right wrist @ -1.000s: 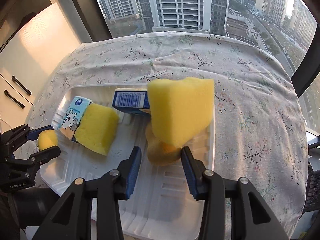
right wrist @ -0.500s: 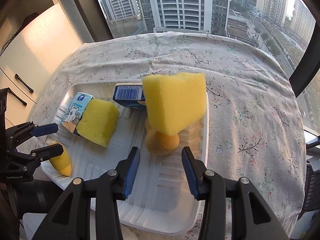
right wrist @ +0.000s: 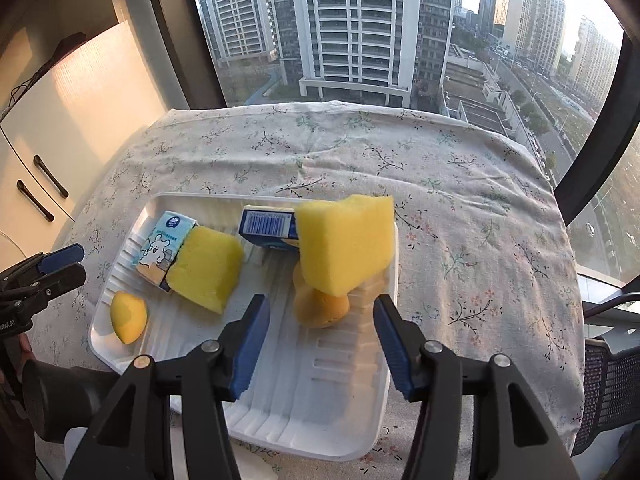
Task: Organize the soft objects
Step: 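Open the left tool dropping the egg sponge while the right tool releases its sponge, then move both tools back toward the white loofah and knitted pads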
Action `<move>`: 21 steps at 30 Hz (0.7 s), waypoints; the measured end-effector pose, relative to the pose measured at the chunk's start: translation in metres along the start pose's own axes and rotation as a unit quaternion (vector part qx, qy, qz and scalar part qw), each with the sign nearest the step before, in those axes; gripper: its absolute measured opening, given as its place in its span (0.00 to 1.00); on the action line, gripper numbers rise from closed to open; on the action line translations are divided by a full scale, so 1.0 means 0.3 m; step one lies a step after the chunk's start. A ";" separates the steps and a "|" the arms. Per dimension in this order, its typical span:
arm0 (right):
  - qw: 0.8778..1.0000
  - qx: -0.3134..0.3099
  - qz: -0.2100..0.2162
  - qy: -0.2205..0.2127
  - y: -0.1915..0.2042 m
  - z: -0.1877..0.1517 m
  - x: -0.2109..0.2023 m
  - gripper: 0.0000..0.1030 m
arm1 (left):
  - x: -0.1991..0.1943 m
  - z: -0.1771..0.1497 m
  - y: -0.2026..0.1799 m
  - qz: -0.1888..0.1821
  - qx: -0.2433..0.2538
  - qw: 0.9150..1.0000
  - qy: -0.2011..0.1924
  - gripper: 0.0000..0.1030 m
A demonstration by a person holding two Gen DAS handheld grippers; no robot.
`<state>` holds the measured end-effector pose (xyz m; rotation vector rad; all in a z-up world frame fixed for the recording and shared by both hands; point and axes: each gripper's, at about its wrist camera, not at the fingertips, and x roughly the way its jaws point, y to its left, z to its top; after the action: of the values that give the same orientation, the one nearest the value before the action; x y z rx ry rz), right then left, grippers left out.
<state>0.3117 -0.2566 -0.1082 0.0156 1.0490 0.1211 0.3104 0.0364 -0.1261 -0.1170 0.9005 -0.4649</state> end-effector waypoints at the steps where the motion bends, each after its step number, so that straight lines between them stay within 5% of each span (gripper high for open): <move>1: 1.000 0.002 -0.004 -0.008 -0.006 -0.013 -0.023 0.57 | -0.025 -0.010 0.012 0.010 -0.002 1.000 -0.011 0.59; 7: 0.998 0.017 -0.048 -0.032 -0.077 -0.081 -0.116 0.65 | -0.147 -0.079 0.096 0.069 -0.008 0.996 -0.053 0.59; 21: 0.994 0.067 -0.085 0.006 -0.216 -0.400 -0.203 0.65 | -0.258 -0.293 0.181 0.124 -0.028 0.991 -0.032 0.59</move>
<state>0.1839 -0.3328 -0.1202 0.0476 1.0641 -0.1042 0.2194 0.1269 -0.1402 -0.0697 0.8524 -0.2024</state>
